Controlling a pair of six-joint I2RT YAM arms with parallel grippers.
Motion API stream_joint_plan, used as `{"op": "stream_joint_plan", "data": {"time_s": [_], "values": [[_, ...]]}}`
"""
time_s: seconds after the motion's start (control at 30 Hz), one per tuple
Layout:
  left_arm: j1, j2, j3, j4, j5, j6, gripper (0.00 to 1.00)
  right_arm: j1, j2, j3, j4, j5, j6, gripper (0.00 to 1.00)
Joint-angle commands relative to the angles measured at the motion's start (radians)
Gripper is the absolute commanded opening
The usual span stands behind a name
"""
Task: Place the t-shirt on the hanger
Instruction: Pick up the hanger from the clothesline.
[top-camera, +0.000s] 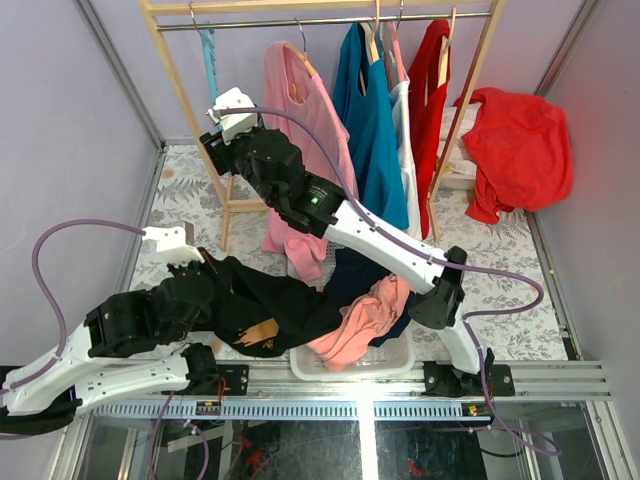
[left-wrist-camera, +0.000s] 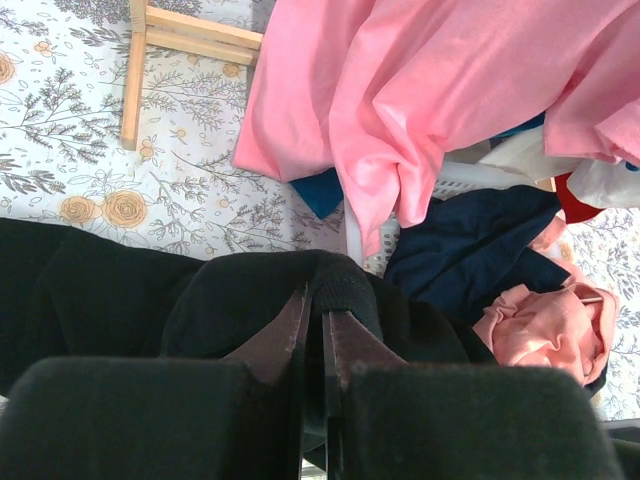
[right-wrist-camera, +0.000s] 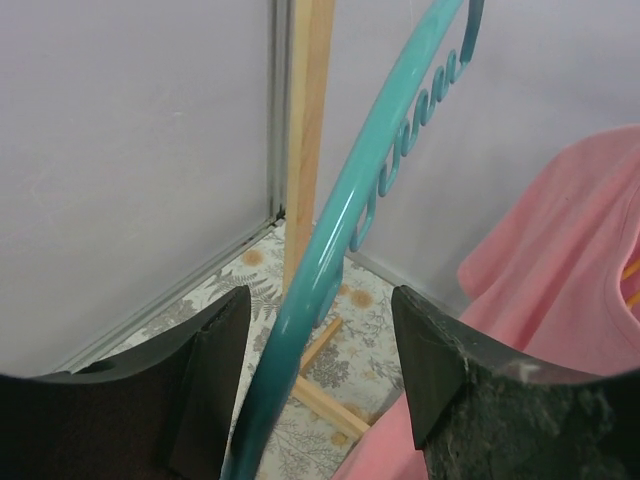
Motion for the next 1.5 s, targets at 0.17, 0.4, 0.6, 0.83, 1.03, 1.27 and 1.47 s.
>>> {"op": "stream_joint_plan", "data": {"time_s": [0.17, 0.4, 0.6, 0.83, 1.03, 1.27, 1.47], "values": [[0.004, -0.008, -0.002, 0.073, 0.003, 0.032, 0.00, -0.080, 0.050, 0.075, 0.111, 0.069, 0.048, 0.50], [0.003, -0.001, 0.000, 0.094, 0.012, 0.050, 0.00, -0.104, 0.039, 0.082, 0.129, 0.022, 0.044, 0.47], [0.003, -0.014, 0.003, 0.078, 0.009, 0.041, 0.00, -0.117, 0.038, 0.081, 0.142, -0.027, 0.061, 0.41], [0.004, -0.023, 0.018, 0.055, 0.003, 0.035, 0.00, -0.120, 0.033, 0.068, 0.149, -0.074, 0.077, 0.08], [0.004, -0.022, 0.015, 0.060, 0.013, 0.030, 0.00, -0.120, -0.035, 0.002, 0.154, -0.024, 0.072, 0.00], [0.003, -0.008, 0.034, 0.055, 0.005, 0.059, 0.00, -0.120, -0.126, -0.055, 0.160, -0.040, 0.063, 0.00], [0.002, -0.010, 0.051, 0.061, 0.000, 0.075, 0.00, -0.120, -0.123, 0.047, 0.034, -0.065, 0.102, 0.00]]}}
